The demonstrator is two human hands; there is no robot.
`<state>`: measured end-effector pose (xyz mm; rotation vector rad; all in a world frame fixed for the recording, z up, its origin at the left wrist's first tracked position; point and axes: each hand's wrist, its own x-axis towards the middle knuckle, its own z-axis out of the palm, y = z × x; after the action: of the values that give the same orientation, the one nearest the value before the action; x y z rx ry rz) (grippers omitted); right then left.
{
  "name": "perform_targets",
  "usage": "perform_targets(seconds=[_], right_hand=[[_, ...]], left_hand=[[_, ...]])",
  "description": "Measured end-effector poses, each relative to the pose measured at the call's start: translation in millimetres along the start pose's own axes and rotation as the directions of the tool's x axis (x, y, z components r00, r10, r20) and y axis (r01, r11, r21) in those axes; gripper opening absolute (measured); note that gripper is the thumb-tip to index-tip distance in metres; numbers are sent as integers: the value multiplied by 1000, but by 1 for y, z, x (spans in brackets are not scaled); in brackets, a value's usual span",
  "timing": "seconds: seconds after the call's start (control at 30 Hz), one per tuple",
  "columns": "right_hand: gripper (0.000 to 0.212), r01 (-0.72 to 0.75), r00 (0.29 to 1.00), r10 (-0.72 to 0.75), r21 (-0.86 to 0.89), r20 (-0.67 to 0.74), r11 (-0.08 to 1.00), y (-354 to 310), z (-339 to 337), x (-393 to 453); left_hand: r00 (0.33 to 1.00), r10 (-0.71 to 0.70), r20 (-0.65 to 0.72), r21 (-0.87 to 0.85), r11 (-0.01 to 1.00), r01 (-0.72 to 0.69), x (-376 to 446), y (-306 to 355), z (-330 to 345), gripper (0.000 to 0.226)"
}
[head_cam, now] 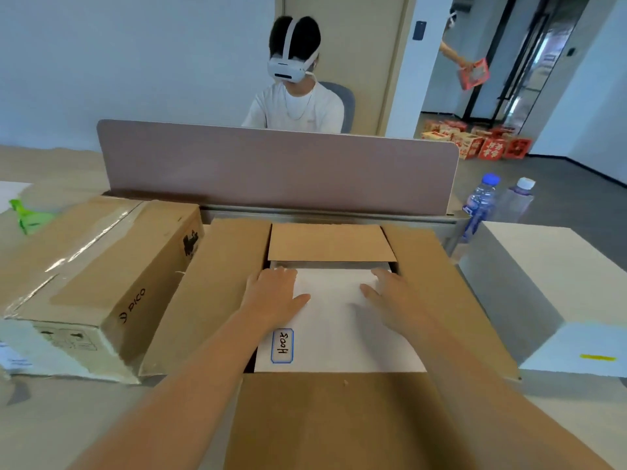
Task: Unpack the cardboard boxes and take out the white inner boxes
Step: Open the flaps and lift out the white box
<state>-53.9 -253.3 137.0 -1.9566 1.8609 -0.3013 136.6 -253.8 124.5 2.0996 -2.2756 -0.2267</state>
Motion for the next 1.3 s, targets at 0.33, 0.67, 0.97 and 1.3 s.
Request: perform_targets(seconds=[0.33, 0.67, 0.97, 1.3], right_hand=[[60, 21, 977, -45, -114, -209, 993, -20, -27, 23], [71, 2, 987, -13, -69, -160, 998, -1, -25, 123], [76, -18, 993, -12, -244, -119, 970, 22, -7, 162], [64, -111, 987, 47, -452, -151, 885, 22, 0, 130]], left_hand=[[948, 77, -310, -58, 993, -99, 34, -9, -12, 55], [960, 53, -274, 70, 997, -35, 106, -27, -24, 67], [984, -155, -87, 71, 984, 162, 137, -44, 3, 73], [986, -137, -91, 117, 982, 147, 118, -49, 5, 61]])
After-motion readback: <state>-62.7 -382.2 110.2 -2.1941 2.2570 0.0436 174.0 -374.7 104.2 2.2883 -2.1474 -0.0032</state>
